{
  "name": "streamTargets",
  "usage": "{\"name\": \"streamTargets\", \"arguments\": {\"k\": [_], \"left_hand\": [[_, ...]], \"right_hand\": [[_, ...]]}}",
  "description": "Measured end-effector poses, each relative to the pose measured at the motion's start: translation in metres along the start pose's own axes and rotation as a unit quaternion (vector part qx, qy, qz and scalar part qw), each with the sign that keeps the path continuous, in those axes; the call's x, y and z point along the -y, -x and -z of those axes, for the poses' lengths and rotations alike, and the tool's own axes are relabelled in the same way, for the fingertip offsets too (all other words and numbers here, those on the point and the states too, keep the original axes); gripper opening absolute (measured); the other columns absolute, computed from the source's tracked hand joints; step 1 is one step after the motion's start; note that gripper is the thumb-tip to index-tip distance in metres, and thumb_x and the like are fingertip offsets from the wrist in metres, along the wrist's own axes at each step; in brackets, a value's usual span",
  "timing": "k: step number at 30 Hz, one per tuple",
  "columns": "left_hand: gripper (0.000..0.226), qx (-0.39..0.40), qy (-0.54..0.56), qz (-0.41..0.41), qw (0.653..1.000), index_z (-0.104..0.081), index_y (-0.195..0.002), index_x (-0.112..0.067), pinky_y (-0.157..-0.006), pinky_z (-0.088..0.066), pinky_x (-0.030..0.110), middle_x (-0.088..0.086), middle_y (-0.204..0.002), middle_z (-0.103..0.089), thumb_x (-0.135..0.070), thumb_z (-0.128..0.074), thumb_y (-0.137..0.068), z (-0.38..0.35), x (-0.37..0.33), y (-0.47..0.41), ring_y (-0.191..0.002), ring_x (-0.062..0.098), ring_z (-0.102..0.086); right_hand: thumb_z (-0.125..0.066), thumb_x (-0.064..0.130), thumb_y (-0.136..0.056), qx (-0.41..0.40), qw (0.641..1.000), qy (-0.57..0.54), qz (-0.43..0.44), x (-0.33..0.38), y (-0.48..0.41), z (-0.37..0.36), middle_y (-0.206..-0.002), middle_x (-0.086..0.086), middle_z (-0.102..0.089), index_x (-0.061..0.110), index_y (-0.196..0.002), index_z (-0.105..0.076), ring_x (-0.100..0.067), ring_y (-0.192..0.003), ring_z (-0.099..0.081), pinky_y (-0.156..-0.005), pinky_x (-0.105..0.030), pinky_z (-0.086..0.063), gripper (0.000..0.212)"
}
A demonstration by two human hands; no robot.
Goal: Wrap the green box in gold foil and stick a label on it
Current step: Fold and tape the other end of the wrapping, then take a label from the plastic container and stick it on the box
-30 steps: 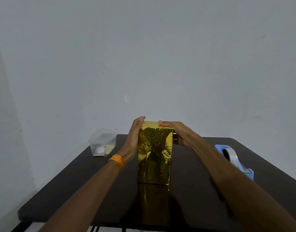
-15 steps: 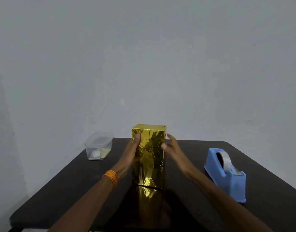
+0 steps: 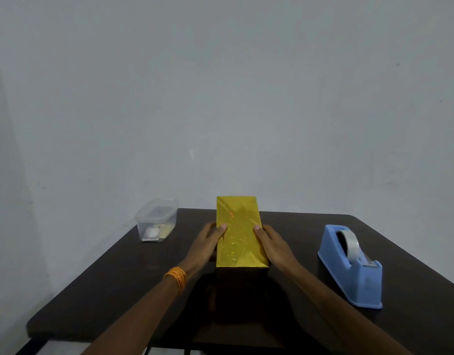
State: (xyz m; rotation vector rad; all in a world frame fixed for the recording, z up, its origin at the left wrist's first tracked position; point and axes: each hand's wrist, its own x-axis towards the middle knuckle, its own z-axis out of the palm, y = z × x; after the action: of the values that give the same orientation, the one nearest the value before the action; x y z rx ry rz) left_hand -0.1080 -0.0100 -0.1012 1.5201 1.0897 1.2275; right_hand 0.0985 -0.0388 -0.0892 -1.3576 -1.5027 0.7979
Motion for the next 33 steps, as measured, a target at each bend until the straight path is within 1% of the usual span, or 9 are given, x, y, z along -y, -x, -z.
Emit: {"name": "streamTargets", "arguments": {"k": [4,7,11,15,18,21,24,26,33], "left_hand": [[0.048,0.010,-0.023,0.065,0.998,-0.062,-0.122,-0.027,-0.098,-0.053,0.042,-0.003,-0.116,-0.071,-0.063,-0.052,-0.092,-0.010,0.012,-0.007,-0.103,0.016,-0.070],[0.046,0.017,-0.046,0.103,0.993,-0.070,-0.108,-0.024,-0.098,-0.050,0.040,-0.002,-0.105,-0.075,-0.062,-0.047,-0.095,-0.020,0.013,-0.009,-0.100,0.019,-0.070],[0.058,0.012,-0.056,0.123,0.991,-0.073,-0.101,-0.005,-0.096,-0.047,0.043,0.010,-0.098,-0.075,-0.056,-0.045,-0.098,-0.027,0.011,-0.012,-0.096,0.026,-0.070],[0.066,0.017,-0.066,0.119,0.991,-0.071,-0.105,0.001,-0.094,-0.048,0.041,0.014,-0.101,-0.074,-0.058,-0.042,-0.098,-0.029,0.012,-0.014,-0.097,0.029,-0.069],[0.070,0.023,-0.089,0.086,0.992,-0.070,-0.093,-0.006,-0.084,-0.048,0.039,0.010,-0.095,-0.072,-0.069,-0.038,-0.093,-0.024,0.012,-0.014,-0.092,0.027,-0.067],[0.048,-0.032,-0.109,0.039,0.993,-0.057,-0.086,-0.017,-0.073,-0.047,0.042,0.016,-0.088,-0.061,-0.063,-0.046,-0.094,-0.004,0.000,-0.012,-0.081,0.030,-0.060],[0.037,-0.110,-0.125,0.004,0.986,-0.066,-0.088,-0.008,-0.085,-0.053,0.049,0.022,-0.096,-0.070,-0.040,-0.051,-0.099,0.036,-0.016,-0.015,-0.089,0.034,-0.067],[0.032,-0.153,-0.118,0.000,0.981,-0.069,-0.090,-0.002,-0.087,-0.055,0.050,0.017,-0.094,-0.072,-0.028,-0.053,-0.097,0.068,-0.023,-0.019,-0.085,0.026,-0.066],[0.014,-0.271,-0.131,0.032,0.953,-0.065,-0.081,-0.023,-0.091,-0.055,0.049,0.001,-0.092,-0.070,-0.028,-0.053,-0.087,0.185,-0.016,-0.033,-0.097,0.029,-0.066]], "right_hand": [[-0.037,0.053,-0.103,0.015,0.998,0.021,-0.062,-0.011,-0.005,0.002,-0.126,0.002,-0.059,0.019,-0.136,-0.054,-0.015,-0.107,-0.056,-0.087,-0.031,-0.042,0.051],[-0.036,0.047,-0.106,0.016,0.995,0.019,-0.099,-0.016,-0.009,0.008,-0.112,-0.004,-0.063,0.009,-0.122,-0.062,-0.016,-0.096,-0.058,-0.078,-0.032,-0.042,0.048],[-0.037,0.047,-0.105,0.034,0.988,0.024,-0.148,-0.022,-0.018,0.014,-0.098,-0.005,-0.060,0.011,-0.106,-0.059,-0.014,-0.088,-0.057,-0.073,-0.030,-0.039,0.043],[-0.037,0.048,-0.105,0.037,0.987,0.060,-0.145,-0.026,-0.020,0.018,-0.102,-0.007,-0.062,0.009,-0.106,-0.059,-0.015,-0.090,-0.058,-0.070,-0.029,-0.039,0.045],[-0.041,0.051,-0.102,-0.037,0.987,0.144,-0.059,-0.023,-0.025,0.020,-0.102,-0.012,-0.065,0.010,-0.102,-0.059,-0.018,-0.084,-0.060,-0.072,-0.035,-0.046,0.046],[-0.044,0.052,-0.099,-0.100,0.969,0.223,0.047,0.016,-0.029,0.012,-0.113,-0.012,-0.065,0.010,-0.118,-0.059,-0.021,-0.093,-0.061,-0.074,-0.033,-0.045,0.049],[-0.049,0.042,-0.101,-0.076,0.978,0.170,0.091,0.067,-0.038,-0.022,-0.135,-0.012,-0.058,0.010,-0.136,-0.053,-0.026,-0.118,-0.057,-0.094,-0.038,-0.047,0.047],[-0.051,0.040,-0.101,-0.037,0.987,0.130,0.090,0.090,-0.046,-0.054,-0.140,-0.009,-0.056,0.013,-0.137,-0.052,-0.026,-0.122,-0.056,-0.101,-0.041,-0.048,0.045],[-0.055,0.040,-0.097,0.085,0.993,0.067,0.046,0.102,-0.089,-0.171,-0.146,-0.007,-0.048,0.016,-0.140,-0.047,-0.024,-0.126,-0.051,-0.103,-0.048,-0.049,0.050]]}}
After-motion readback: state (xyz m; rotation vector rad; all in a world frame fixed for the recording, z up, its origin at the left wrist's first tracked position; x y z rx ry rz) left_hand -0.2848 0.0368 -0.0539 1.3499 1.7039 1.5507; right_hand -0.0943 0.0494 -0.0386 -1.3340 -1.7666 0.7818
